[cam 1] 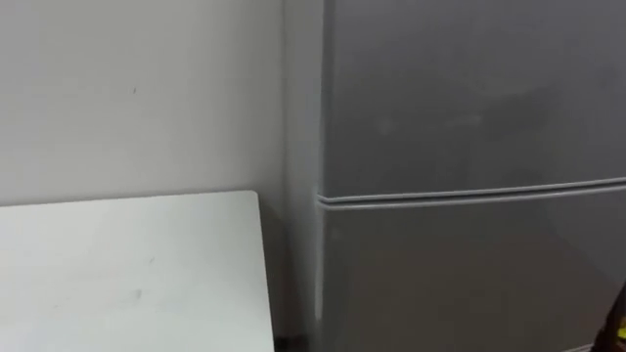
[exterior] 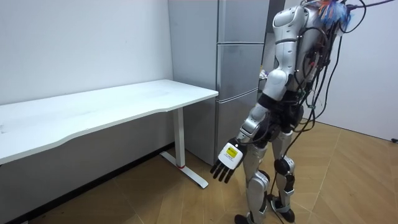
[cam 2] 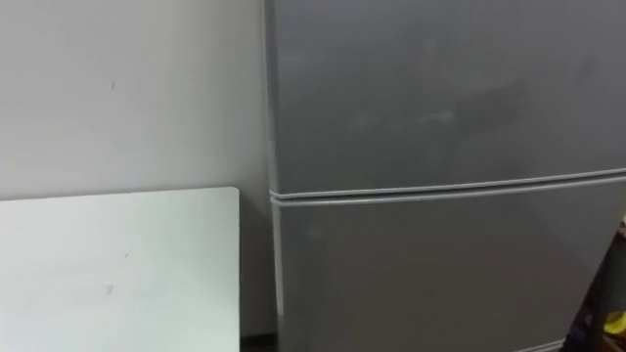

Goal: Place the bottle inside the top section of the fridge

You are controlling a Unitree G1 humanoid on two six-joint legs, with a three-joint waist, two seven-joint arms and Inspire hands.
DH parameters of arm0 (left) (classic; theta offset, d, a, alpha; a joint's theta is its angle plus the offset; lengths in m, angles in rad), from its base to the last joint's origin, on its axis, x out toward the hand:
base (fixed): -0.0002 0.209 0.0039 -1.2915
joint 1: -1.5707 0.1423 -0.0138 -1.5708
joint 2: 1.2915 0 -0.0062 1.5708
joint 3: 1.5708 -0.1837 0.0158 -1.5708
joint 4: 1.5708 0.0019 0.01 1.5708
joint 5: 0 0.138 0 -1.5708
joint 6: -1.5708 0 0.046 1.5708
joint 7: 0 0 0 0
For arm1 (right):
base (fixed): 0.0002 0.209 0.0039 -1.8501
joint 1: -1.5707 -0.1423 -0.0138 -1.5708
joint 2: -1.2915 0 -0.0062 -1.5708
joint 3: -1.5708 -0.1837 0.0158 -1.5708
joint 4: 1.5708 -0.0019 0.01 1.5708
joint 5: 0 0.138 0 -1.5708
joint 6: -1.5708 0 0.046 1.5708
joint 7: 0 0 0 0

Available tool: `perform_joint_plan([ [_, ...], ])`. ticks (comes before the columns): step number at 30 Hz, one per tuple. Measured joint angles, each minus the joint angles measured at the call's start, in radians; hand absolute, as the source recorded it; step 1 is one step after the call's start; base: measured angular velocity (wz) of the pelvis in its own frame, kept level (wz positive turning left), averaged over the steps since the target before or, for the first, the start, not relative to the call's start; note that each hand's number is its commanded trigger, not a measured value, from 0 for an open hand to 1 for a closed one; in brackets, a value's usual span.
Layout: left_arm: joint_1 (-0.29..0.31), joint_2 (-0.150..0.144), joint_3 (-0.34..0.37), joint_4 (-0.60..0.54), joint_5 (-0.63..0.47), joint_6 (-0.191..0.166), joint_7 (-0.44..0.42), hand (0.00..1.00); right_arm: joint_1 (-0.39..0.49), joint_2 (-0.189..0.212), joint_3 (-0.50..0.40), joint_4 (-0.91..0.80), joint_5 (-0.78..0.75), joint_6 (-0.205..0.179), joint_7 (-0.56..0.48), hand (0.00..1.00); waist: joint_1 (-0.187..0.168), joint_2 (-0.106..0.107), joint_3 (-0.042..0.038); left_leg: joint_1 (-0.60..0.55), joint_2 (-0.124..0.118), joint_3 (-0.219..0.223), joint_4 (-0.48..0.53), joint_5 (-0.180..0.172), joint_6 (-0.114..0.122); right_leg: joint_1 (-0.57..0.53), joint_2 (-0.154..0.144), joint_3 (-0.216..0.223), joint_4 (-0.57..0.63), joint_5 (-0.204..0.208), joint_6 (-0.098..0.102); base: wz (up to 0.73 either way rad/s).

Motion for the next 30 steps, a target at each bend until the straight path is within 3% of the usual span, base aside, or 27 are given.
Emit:
perform_joint_plan([
  [3,-0.006,-0.004,0.000,-0.001,-0.001,0.000,0.001,0.00,0.022,0.063,-0.002,0.058,0.025,0.001,0.001,0.00,0.001,-0.003,-0.0015,-0.003,-0.004,0.008,0.000,-0.001,0.003,-0.011,-0.003,0.012,0.003,-0.002,0.001,-0.08],
  [4,-0.004,-0.007,0.000,-0.001,0.000,0.000,0.001,0.00,0.023,0.086,-0.001,0.070,0.041,0.002,0.002,0.00,0.003,0.001,0.0017,-0.004,-0.004,0.017,-0.002,-0.001,0.004,-0.018,-0.003,0.022,0.003,0.000,0.000,-0.18],
  [9,-0.001,-0.007,-0.005,-0.018,-0.002,0.013,0.003,0.00,0.053,0.145,0.021,0.127,0.107,0.014,0.014,0.00,-0.002,0.015,0.0070,-0.009,-0.008,0.017,-0.009,-0.002,0.005,-0.026,-0.006,0.024,0.005,-0.001,0.002,-0.02],
  [18,0.004,-0.012,-0.041,-0.063,-0.044,0.009,0.002,0.00,0.101,0.229,0.145,0.377,0.119,0.038,0.078,0.00,0.002,0.023,0.0054,-0.003,-0.010,0.017,-0.012,-0.006,0.008,-0.019,-0.009,0.025,0.009,-0.001,0.003,0.01],
  [21,0.004,-0.034,-0.056,-0.061,-0.046,0.009,0.002,0.00,0.135,0.262,0.209,0.394,0.118,0.039,0.090,0.00,0.009,0.037,0.0052,-0.005,-0.010,0.020,-0.013,-0.010,0.008,-0.022,-0.009,0.047,0.009,-0.002,0.004,-0.07],
  [25,0.004,-0.064,-0.054,-0.058,-0.050,0.006,0.001,0.00,0.164,0.296,0.245,0.465,0.113,0.039,0.130,0.00,0.009,0.055,-0.0029,-0.003,-0.010,0.021,-0.008,-0.011,0.008,-0.026,-0.008,0.050,0.009,-0.002,0.005,-0.03],
  [30,0.022,-0.069,-0.052,-0.057,-0.050,-0.005,-0.012,0.00,0.167,0.313,0.253,0.596,0.089,0.039,0.165,0.00,0.016,0.054,-0.0020,-0.002,-0.012,0.020,-0.005,-0.011,0.009,-0.019,-0.009,0.052,0.002,-0.004,0.006,-0.01],
])
